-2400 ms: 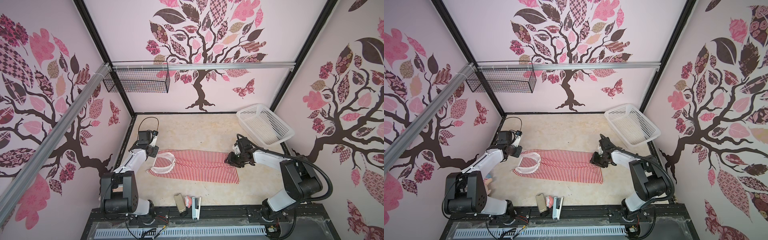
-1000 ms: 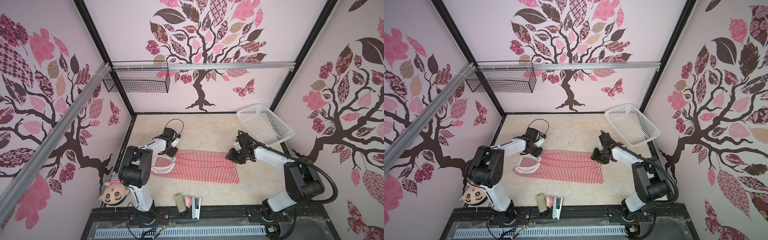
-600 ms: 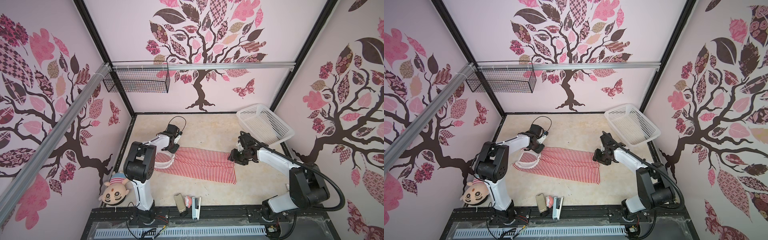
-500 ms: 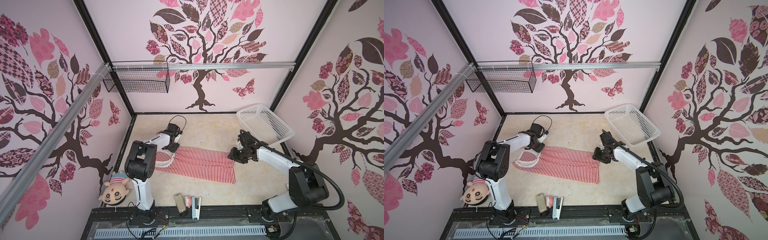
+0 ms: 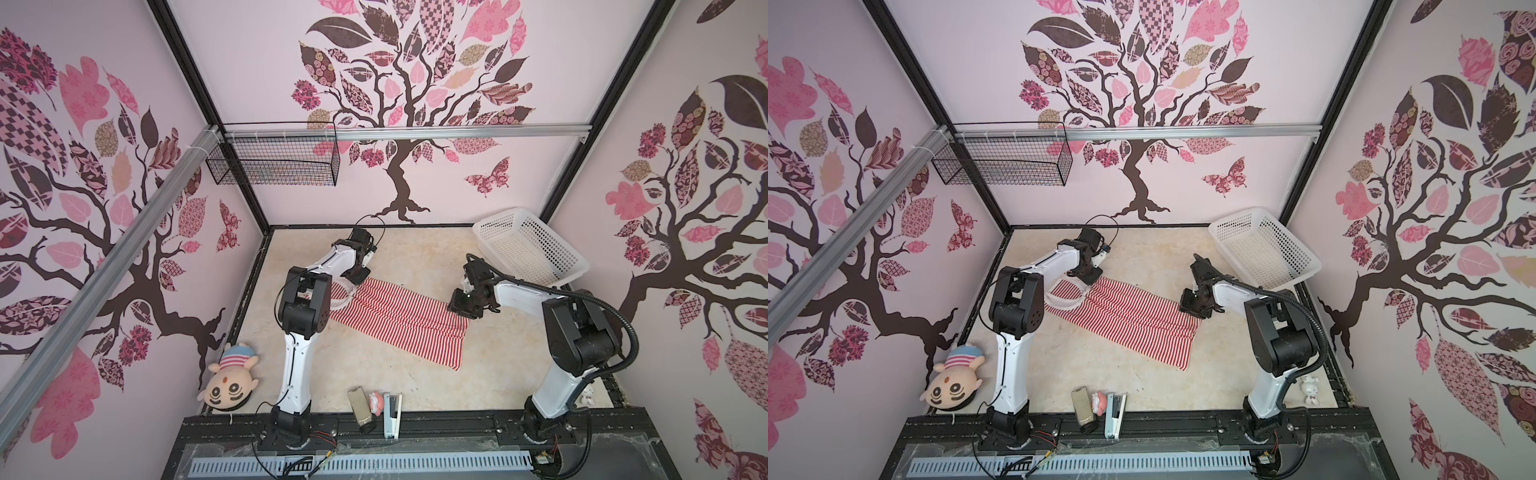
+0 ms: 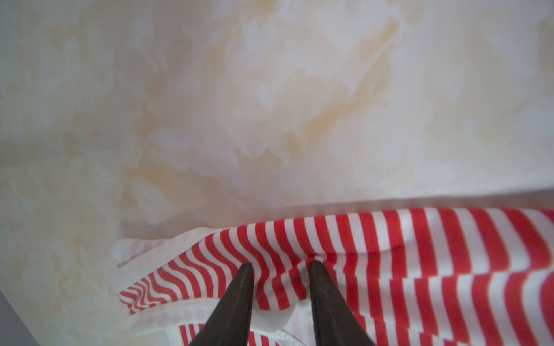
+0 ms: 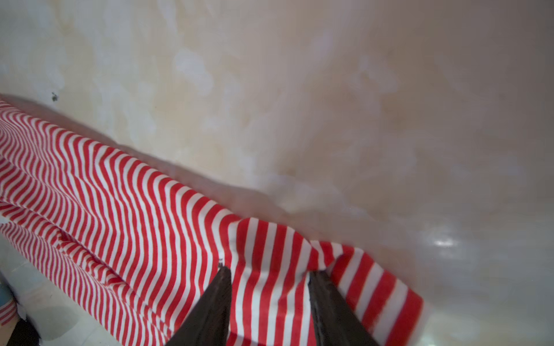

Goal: Fold and stack the tank tops
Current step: 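Rotate the striped top lengthwise with the left gripper while the right releases and withdraws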

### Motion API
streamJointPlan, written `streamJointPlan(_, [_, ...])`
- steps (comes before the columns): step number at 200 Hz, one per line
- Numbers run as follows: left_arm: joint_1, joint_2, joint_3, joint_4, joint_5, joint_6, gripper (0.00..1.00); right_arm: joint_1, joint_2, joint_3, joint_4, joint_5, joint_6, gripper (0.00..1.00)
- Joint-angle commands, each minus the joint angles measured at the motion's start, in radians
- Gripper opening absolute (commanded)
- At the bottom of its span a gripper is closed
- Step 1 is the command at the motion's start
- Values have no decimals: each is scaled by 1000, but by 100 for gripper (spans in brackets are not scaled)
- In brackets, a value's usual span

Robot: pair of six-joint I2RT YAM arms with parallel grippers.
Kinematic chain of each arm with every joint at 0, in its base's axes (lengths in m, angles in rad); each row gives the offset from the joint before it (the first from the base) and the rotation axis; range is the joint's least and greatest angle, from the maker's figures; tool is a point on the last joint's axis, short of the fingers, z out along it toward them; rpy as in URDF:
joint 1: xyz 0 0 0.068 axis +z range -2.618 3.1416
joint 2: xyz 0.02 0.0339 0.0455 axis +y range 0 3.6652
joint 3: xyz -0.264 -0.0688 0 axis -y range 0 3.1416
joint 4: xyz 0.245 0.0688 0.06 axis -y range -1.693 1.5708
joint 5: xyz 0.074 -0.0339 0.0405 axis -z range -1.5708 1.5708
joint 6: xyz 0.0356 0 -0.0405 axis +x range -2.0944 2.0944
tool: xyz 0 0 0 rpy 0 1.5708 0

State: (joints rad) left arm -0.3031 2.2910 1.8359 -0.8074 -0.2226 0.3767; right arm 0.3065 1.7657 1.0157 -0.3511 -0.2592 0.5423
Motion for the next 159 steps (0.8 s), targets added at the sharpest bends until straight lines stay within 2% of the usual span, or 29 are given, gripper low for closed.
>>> streamJointPlan(1, [-52,117,142,-91,-1,23,36,-1,4,-38,18,-5,14,45])
streamJointPlan(35, [-93,242,387,-148,-15,39,36,22,-75,-134,40,-23,65,45])
streamJointPlan(71, [-139,349,604,-159,-56,91,37,82,-205,-230,20,26,135,45])
streamJointPlan(93, [-162,372,624,-86,-107,149,37,93,-284,-283,-7,45,175,46])
streamJointPlan(116, [-166,393,666,-65,-93,159,38,114,-353,-362,27,18,237,46])
streamJointPlan(159, [-171,378,680,-27,-43,142,38,309,-326,-387,79,44,355,46])
